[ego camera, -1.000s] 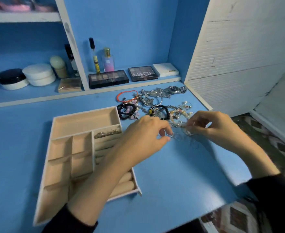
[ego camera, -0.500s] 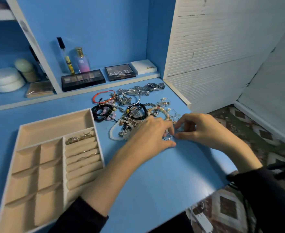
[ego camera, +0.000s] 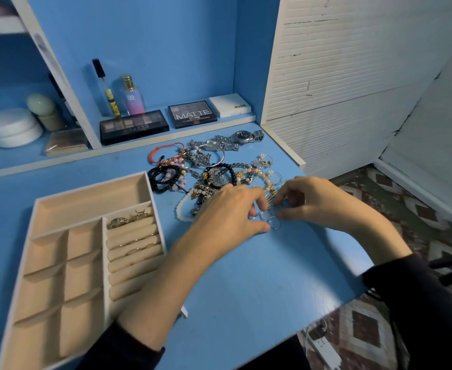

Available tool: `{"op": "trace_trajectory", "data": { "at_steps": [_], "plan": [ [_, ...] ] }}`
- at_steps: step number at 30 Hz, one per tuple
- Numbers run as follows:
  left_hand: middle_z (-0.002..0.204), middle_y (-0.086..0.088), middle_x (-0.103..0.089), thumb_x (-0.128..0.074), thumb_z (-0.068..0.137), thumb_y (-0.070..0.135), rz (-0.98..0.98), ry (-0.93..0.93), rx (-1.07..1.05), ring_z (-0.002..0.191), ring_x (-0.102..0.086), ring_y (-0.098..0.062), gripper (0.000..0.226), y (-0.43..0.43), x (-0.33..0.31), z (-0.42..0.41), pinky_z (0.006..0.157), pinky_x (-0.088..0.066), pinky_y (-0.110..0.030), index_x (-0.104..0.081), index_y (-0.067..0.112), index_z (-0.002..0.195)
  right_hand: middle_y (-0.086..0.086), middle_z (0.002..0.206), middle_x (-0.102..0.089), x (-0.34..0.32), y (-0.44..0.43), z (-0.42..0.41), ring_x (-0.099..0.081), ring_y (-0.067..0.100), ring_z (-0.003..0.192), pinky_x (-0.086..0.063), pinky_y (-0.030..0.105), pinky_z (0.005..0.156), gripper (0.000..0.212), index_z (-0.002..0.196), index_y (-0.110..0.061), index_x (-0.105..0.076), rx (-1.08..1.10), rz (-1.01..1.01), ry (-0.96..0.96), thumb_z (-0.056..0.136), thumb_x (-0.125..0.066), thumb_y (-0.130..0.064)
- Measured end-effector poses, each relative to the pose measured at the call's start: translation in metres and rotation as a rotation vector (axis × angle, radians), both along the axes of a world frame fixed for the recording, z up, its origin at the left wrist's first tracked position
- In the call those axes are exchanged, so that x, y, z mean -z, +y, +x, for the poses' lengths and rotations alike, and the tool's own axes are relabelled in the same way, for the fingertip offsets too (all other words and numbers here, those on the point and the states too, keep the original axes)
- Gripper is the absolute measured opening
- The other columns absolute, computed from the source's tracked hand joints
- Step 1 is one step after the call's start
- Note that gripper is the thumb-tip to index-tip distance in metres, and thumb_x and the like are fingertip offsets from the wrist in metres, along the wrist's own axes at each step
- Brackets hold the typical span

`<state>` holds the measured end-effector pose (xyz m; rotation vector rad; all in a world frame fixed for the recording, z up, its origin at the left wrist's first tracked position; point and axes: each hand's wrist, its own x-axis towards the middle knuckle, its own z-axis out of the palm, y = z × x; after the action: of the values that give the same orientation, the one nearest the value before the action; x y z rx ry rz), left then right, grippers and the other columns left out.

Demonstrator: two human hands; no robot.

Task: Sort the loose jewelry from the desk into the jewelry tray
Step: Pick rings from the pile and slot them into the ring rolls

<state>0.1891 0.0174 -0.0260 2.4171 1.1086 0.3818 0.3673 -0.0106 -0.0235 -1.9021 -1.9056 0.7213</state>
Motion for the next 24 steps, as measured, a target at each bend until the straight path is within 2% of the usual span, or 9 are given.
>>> {"op": "trace_trajectory", "data": {
  "at_steps": [4,7,11,14,16,19,24],
  "plan": [
    [0.083,0.013,-0.055,-0.072,0.076,0.038,-0.009,-0.011,-0.010,0.084,-0.047,-0.007,0.023,-0.001,-0.002,0.000,0.069,-0.034,-0.023,-0.059,0.029,0.093,-0.001,0.074,-0.053,-0.001,-0.001,-0.002,-0.048,0.013,0.066,-0.043,0.030,0.066,0.018,0.086,-0.019,-0.063,0.000,0.019,0.016,0.072,-0.074,-0.016],
    [0.083,0.014,-0.055,-0.071,0.076,0.038,-0.009,-0.011,-0.015,0.083,-0.048,-0.006,0.024,-0.001,-0.002,0.000,0.069,-0.035,-0.023,-0.059,0.028,0.093,0.001,0.077,-0.059,-0.001,-0.003,-0.002,-0.053,0.014,0.068,-0.046,0.032,0.069,0.013,0.075,-0.022,-0.062,-0.006,0.043,0.012,0.073,-0.073,-0.016],
    [0.081,0.014,-0.054,-0.072,0.075,0.038,-0.007,-0.008,-0.015,0.077,-0.048,-0.004,0.023,-0.001,-0.002,0.001,0.068,-0.036,-0.021,-0.061,0.028,0.093,0.001,0.072,-0.064,0.002,-0.007,0.000,-0.053,0.011,0.063,-0.046,0.030,0.067,0.011,0.069,-0.024,-0.063,0.021,0.082,0.052,0.075,-0.072,-0.020],
    [0.083,0.014,-0.056,-0.071,0.076,0.038,-0.005,-0.004,-0.004,0.077,-0.047,-0.004,0.024,-0.001,-0.002,0.003,0.068,-0.034,-0.021,-0.062,0.028,0.095,0.008,0.072,-0.065,0.005,-0.006,-0.001,-0.056,0.021,0.068,-0.044,0.032,0.066,0.010,0.070,-0.024,-0.065,0.083,0.156,0.113,0.078,-0.070,-0.024],
    [0.084,0.013,-0.056,-0.070,0.077,0.040,0.003,0.003,0.018,0.081,-0.046,-0.005,0.026,-0.001,-0.001,0.006,0.070,-0.034,-0.022,-0.063,0.028,0.099,0.011,0.068,-0.063,0.008,-0.004,-0.004,-0.054,0.023,0.064,-0.043,0.029,0.061,0.009,0.072,-0.022,-0.065,0.161,0.227,0.190,0.079,-0.069,-0.025],
    [0.084,0.013,-0.055,-0.066,0.079,0.042,0.024,0.028,0.045,0.089,-0.042,-0.008,0.026,0.000,0.003,0.011,0.073,-0.035,-0.025,-0.064,0.029,0.102,0.003,0.058,-0.054,0.013,-0.002,-0.012,-0.043,0.008,0.050,-0.033,0.016,0.049,0.010,0.073,-0.019,-0.065,0.276,0.303,0.332,0.081,-0.069,-0.025],
    [0.077,0.013,-0.048,-0.065,0.080,0.040,0.007,0.047,0.068,0.093,-0.044,-0.013,0.022,0.002,0.003,0.012,0.077,-0.041,-0.031,-0.065,0.025,0.096,0.000,0.059,-0.055,0.020,0.002,-0.024,-0.045,0.008,0.055,-0.035,0.018,0.053,0.010,0.072,-0.022,-0.065,0.345,0.341,0.432,0.081,-0.067,-0.024]
  ]
}}
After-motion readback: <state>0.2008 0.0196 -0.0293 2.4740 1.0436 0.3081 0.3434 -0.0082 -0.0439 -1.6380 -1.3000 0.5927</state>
